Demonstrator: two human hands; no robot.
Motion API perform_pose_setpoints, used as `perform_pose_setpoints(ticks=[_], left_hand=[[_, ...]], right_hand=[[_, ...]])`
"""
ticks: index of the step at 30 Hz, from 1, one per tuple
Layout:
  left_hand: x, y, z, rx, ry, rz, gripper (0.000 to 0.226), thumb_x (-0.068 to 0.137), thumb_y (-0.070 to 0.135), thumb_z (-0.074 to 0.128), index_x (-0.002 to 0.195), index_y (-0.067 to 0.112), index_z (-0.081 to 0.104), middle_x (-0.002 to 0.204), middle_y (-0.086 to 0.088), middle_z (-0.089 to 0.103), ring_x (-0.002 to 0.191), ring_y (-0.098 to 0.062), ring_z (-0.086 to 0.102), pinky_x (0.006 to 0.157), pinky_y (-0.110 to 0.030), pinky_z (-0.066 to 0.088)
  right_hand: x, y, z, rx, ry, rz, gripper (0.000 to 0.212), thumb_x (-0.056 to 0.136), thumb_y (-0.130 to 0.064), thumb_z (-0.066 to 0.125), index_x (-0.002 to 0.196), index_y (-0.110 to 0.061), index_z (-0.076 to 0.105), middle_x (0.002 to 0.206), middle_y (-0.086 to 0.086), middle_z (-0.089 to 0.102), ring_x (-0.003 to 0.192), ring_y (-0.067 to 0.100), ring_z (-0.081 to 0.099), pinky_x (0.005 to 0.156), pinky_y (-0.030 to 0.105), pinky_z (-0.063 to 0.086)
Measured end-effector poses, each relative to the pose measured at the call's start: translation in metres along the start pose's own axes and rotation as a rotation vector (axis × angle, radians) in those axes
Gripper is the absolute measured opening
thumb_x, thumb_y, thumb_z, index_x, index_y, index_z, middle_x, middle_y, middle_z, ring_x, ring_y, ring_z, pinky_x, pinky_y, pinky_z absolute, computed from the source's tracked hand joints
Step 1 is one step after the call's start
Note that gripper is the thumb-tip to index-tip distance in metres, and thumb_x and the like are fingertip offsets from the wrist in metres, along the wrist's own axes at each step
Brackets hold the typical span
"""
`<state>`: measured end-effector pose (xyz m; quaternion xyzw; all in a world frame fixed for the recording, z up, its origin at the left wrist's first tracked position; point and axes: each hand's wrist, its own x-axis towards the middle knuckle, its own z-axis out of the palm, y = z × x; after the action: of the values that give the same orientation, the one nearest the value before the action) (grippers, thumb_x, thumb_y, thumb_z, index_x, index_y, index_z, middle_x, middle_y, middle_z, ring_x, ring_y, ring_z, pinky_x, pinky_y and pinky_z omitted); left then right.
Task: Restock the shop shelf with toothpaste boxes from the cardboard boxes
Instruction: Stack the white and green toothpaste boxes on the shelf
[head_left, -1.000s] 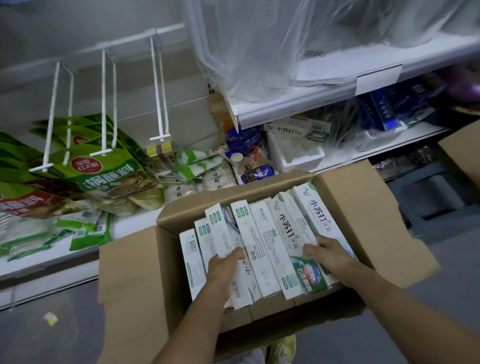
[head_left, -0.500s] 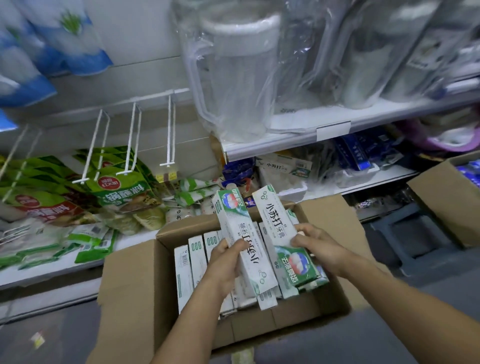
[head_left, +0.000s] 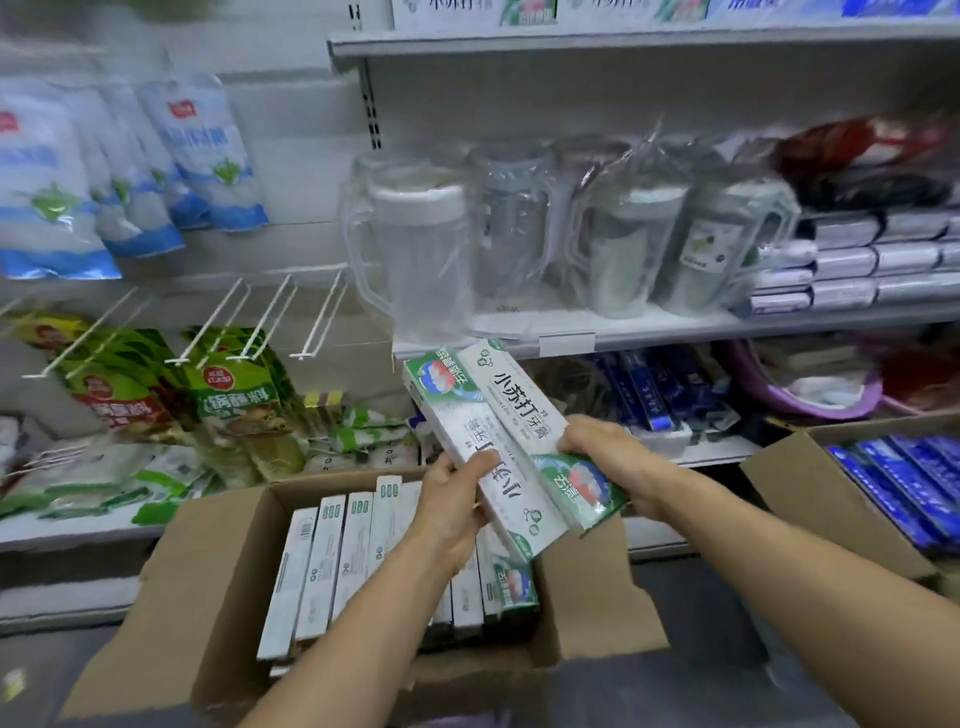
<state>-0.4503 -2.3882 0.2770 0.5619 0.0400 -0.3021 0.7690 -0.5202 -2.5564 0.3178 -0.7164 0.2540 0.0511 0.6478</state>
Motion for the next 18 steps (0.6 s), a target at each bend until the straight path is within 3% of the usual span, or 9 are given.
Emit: perform_pose_setpoints(ticks=[2,4,8,11,14,18], left_hand=[[-0.010,0.006,0.018,-0.049,0.008,0.028,0.025,0.090,0.004,0.061,0.114,0.007,0.059,0.102,-0.014,0.070,0.086,-0.027,0.066,0.077,-0.044,0.055],[-0.017,0.018,0.034,-0.076,0.003,0.043,0.028,0.089,0.005,0.062,0.116,0.005,0.058,0.104,-0.016,0.070,0.087,-0.028,0.067,0.075,-0.044,0.056],[-0.023,0.048,0.057,-0.067,-0.002,0.091,0.029,0.088,0.008,0.064,0.116,0.004,0.057,0.103,-0.019,0.070,0.088,-0.032,0.066,0.080,-0.051,0.053],[-0.022,0.070,0.070,-0.042,-0.017,0.121,0.029,0.088,0.011,0.065,0.115,0.003,0.059,0.104,-0.020,0.070,0.093,-0.036,0.067,0.080,-0.051,0.054],[-0.021,0.093,0.081,-0.071,-0.050,0.156,0.028,0.088,0.011,0.065,0.114,0.003,0.061,0.107,-0.022,0.070,0.099,-0.037,0.067,0.087,-0.054,0.053],[-0.022,0.125,0.097,-0.087,-0.075,0.246,0.023,0.087,0.009,0.065,0.110,0.003,0.061,0.091,-0.014,0.073,0.072,-0.024,0.070,0.058,-0.032,0.055]], right_hand=[[-0.011,-0.015,-0.012,-0.072,-0.019,-0.048,0.008,0.087,-0.018,0.061,0.095,-0.017,0.063,0.083,0.005,0.072,0.059,0.013,0.066,0.051,0.022,0.048],[-0.021,-0.035,-0.023,-0.188,-0.048,-0.120,0.025,0.083,-0.025,0.071,0.106,-0.021,0.062,0.089,-0.001,0.073,0.062,0.009,0.070,0.049,0.019,0.049],[-0.033,-0.078,-0.039,-0.322,-0.092,-0.194,0.042,0.072,-0.027,0.083,0.108,-0.023,0.061,0.092,-0.007,0.075,0.081,0.011,0.072,0.071,0.025,0.057],[-0.032,-0.105,-0.049,-0.447,0.014,-0.245,0.064,0.059,-0.041,0.086,0.112,-0.023,0.057,0.096,-0.007,0.073,0.085,0.010,0.071,0.079,0.030,0.055],[-0.033,-0.131,-0.059,-0.593,0.092,-0.337,0.055,0.064,-0.040,0.083,0.106,-0.021,0.053,0.097,-0.007,0.069,0.084,0.007,0.066,0.076,0.027,0.053],[-0.033,-0.168,-0.074,-0.607,0.073,-0.449,0.046,0.065,-0.034,0.083,0.101,-0.023,0.056,0.095,-0.007,0.070,0.084,0.009,0.068,0.080,0.032,0.055]])
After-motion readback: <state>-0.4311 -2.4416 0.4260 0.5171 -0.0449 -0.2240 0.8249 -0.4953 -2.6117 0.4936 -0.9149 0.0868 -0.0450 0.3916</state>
